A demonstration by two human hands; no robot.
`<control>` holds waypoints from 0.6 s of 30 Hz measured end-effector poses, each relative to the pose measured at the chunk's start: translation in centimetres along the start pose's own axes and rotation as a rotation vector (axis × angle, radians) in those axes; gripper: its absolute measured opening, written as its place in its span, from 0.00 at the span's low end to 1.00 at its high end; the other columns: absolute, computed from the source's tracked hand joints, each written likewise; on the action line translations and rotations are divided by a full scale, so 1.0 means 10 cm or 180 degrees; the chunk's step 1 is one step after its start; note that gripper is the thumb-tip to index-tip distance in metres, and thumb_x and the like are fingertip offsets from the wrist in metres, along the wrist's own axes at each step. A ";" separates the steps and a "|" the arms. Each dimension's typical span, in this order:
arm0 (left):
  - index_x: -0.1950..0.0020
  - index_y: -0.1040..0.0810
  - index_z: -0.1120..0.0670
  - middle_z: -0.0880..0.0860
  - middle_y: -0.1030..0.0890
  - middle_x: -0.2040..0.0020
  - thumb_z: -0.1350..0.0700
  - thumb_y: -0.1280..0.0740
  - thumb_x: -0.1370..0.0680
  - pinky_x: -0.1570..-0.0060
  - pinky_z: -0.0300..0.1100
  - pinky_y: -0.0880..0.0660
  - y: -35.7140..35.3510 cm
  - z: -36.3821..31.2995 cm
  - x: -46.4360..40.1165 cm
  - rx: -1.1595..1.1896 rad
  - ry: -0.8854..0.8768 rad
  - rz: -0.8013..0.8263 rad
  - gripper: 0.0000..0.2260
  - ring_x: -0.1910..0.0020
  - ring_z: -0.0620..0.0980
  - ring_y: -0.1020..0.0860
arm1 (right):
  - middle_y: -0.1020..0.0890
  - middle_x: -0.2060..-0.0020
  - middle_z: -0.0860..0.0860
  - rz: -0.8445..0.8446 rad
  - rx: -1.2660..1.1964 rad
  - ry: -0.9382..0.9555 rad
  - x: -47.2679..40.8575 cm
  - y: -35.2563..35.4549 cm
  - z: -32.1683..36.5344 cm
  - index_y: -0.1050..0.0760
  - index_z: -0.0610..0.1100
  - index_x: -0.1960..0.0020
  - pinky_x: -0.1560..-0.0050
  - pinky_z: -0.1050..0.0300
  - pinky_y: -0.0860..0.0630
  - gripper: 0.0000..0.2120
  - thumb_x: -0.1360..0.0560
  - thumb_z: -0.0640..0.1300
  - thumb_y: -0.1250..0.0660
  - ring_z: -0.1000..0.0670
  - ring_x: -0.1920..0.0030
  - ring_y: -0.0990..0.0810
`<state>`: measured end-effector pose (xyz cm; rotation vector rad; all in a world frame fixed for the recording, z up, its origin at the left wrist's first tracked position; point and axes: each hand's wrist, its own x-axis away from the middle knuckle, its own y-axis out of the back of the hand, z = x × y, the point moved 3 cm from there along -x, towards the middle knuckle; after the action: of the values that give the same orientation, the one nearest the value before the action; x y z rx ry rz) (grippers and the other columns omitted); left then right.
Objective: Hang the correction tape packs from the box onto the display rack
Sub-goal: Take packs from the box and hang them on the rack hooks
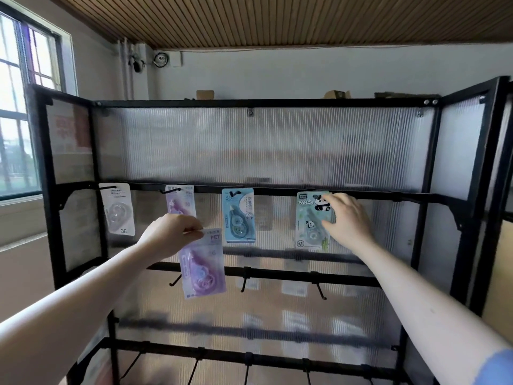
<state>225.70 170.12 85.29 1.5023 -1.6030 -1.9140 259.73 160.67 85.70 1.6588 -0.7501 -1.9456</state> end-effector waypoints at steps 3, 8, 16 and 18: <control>0.49 0.18 0.50 0.48 0.18 0.55 0.49 0.34 0.23 0.65 0.39 0.32 0.07 -0.02 0.06 -0.0035 -0.0001 -0.0062 0.09 0.61 0.47 0.25 | 0.27 0.37 0.46 -0.0027 -0.0061 0.0091 0.06 0.00 0.12 0.32 0.43 0.31 0.34 0.51 0.37 0.26 0.28 0.42 0.31 0.45 0.36 0.30; 0.51 0.18 0.50 0.46 0.21 0.59 0.49 0.34 0.23 0.70 0.36 0.35 0.11 0.06 0.13 -0.0020 0.0051 -0.0079 0.07 0.62 0.46 0.26 | 0.28 0.36 0.46 0.0145 -0.0188 0.0221 0.13 -0.11 0.41 0.33 0.44 0.30 0.35 0.50 0.35 0.26 0.27 0.41 0.33 0.45 0.35 0.30; 0.56 0.19 0.51 0.47 0.21 0.63 0.49 0.31 0.26 0.62 0.43 0.26 0.08 0.47 0.10 0.0101 0.0223 -0.0097 0.06 0.61 0.50 0.23 | 0.30 0.34 0.49 0.0614 -0.0209 0.0335 0.07 -0.42 0.85 0.37 0.47 0.28 0.38 0.55 0.34 0.26 0.24 0.45 0.35 0.48 0.35 0.32; 0.57 0.19 0.50 0.45 0.22 0.64 0.49 0.30 0.27 0.63 0.42 0.28 0.08 0.60 0.06 0.0157 0.0242 -0.0093 0.05 0.62 0.49 0.24 | 0.30 0.34 0.49 0.0664 -0.0263 0.0304 0.03 -0.53 0.97 0.38 0.48 0.27 0.38 0.56 0.33 0.26 0.23 0.45 0.36 0.49 0.34 0.32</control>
<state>220.34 172.99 84.94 1.6062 -1.6151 -1.8219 250.10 165.42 83.03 1.5467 -0.7629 -1.7183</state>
